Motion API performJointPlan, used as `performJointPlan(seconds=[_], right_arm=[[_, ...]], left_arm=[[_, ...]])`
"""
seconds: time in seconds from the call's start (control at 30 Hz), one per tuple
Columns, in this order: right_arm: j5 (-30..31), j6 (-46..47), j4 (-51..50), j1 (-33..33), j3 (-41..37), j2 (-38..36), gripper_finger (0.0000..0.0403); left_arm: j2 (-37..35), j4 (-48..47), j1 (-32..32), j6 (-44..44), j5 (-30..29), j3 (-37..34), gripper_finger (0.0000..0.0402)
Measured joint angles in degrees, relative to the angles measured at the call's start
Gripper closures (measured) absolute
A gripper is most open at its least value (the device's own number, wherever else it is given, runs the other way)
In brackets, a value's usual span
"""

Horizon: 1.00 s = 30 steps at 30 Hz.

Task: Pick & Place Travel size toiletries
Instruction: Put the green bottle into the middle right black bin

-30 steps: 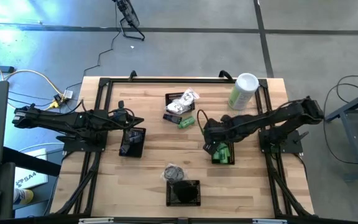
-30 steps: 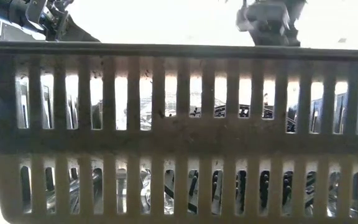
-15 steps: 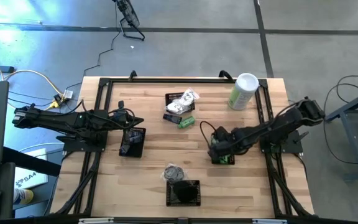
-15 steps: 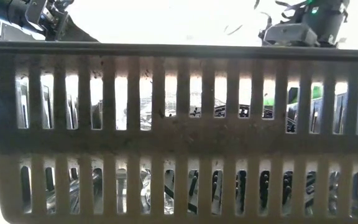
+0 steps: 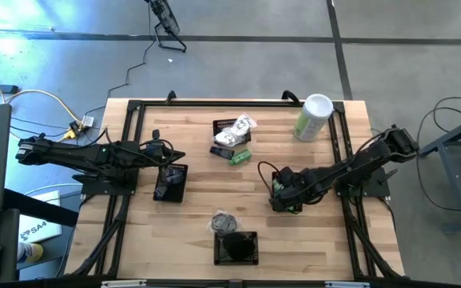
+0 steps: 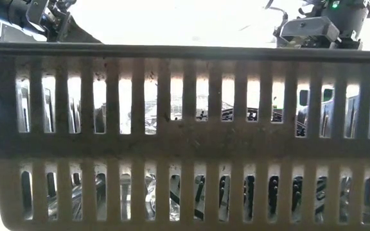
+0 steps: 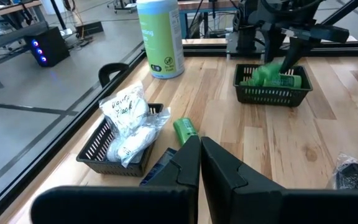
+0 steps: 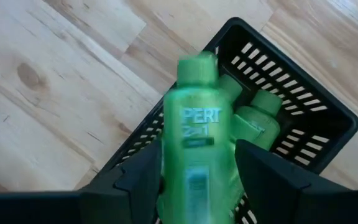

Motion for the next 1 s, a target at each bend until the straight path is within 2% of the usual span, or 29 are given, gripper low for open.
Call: performJointPlan(seconds=[0.23, 0.4, 0.63, 0.83, 1.0], right_arm=[[0.0, 1.1, 0.0, -0.2, 0.0, 0.0, 0.0174], [0.0, -2.8, 0.6, -1.0, 0.0, 0.0, 0.0166], [-0.1, -13.6, 6.6, -4.8, 0.0, 0.0, 0.0190], [0.1, -27.4, 15.6, -9.5, 0.0, 0.0, 0.0214], [2.2, -34.4, 24.0, -13.7, 0.0, 0.0, 0.0237]], left_arm=[[0.0, 0.0, 0.0, 0.0, 0.0, 0.0, 0.0391], [0.0, 0.0, 0.0, 0.0, 0.0, 0.0, 0.0391], [0.0, 0.0, 0.0, 0.0, 0.0, 0.0, 0.0391], [0.0, -0.1, 0.0, 0.0, 0.0, 0.0, 0.0391], [0.0, -0.5, 0.0, 0.0, 0.0, 0.0, 0.0391]])
